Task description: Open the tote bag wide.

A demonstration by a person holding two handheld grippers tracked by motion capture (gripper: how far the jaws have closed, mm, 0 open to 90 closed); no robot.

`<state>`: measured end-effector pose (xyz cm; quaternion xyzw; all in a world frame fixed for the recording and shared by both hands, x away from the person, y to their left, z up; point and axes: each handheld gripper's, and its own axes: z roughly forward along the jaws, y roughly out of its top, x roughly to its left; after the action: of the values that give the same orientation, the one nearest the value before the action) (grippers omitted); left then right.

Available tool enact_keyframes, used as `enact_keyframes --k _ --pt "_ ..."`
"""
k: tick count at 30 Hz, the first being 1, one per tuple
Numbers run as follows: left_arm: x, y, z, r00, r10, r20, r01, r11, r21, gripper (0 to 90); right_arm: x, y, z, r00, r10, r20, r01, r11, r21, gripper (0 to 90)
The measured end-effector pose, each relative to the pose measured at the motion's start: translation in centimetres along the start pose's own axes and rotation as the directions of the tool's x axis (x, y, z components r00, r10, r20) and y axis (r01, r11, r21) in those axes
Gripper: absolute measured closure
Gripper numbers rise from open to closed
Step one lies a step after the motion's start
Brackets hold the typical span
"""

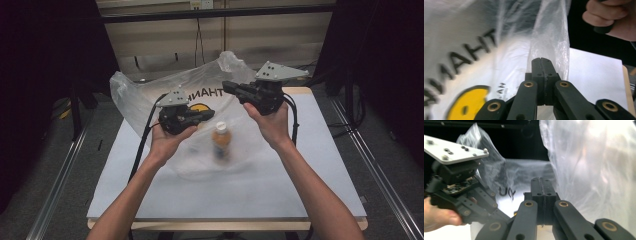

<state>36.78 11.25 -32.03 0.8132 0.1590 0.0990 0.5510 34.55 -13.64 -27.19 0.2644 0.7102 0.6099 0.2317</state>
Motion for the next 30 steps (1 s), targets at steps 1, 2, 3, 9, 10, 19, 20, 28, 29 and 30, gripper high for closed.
enact_keyframes --k 1,2,3,9,10,19,20,28,29,30 --pt "-0.1 -0.2 0.3 0.9999 0.002 0.012 -0.002 1.0 0.01 90.0 0.0 -0.4 0.3 1.0 0.004 -0.004 -0.003 1.0 0.008 90.0" --pt "-0.1 -0.2 0.3 0.9999 0.002 0.012 -0.002 1.0 0.01 90.0 0.0 -0.4 0.3 1.0 0.004 -0.004 -0.003 1.0 0.008 90.0" --pt "-0.3 -0.4 0.5 0.9998 0.004 0.019 -0.005 0.9999 0.014 90.0 0.0 -0.8 0.7 1.0 0.004 -0.006 -0.004 1.0 0.021 90.0" --pt "-0.9 -1.9 1.4 0.9989 0.013 0.045 -0.016 0.9972 0.073 90.0 -0.3 -4.4 2.2 0.9995 0.03 0.003 -0.03 0.993 0.111 90.0" --pt "-0.8 -2.1 1.4 0.9988 0.001 0.048 -0.004 0.9977 0.067 90.0 -0.4 -4.9 2.4 0.9992 0.039 0.006 -0.04 0.992 0.122 90.0" --pt "-0.9 -4.1 2.1 0.997 -0.019 0.075 0.012 0.9945 0.104 90.0 -1.7 -8.9 2.4 0.9961 0.077 0.043 -0.084 0.975 0.208 90.0" --pt "-0.9 -4.1 2.1 0.997 -0.019 0.075 0.012 0.9945 0.104 90.0 -1.8 -9.3 2.4 0.9958 0.079 0.046 -0.088 0.972 0.218 90.0" --pt "-1.0 -6.0 2.9 0.9946 -0.04 0.096 0.026 0.9898 0.14 90.0 -1.8 -11.6 1.8 0.995 0.088 0.047 -0.098 0.957 0.273 90.0" --pt "-0.9 -6.3 2.9 0.9945 -0.043 0.096 0.029 0.9895 0.142 90.0 -1.9 -11.9 1.7 0.9949 0.088 0.049 -0.098 0.953 0.285 90.0" --pt "-0.7 -6.6 2.9 0.994 -0.055 0.095 0.042 0.9893 0.14 90.0 -1.9 -12.3 1.6 0.9948 0.088 0.052 -0.1 0.951 0.293 90.0"
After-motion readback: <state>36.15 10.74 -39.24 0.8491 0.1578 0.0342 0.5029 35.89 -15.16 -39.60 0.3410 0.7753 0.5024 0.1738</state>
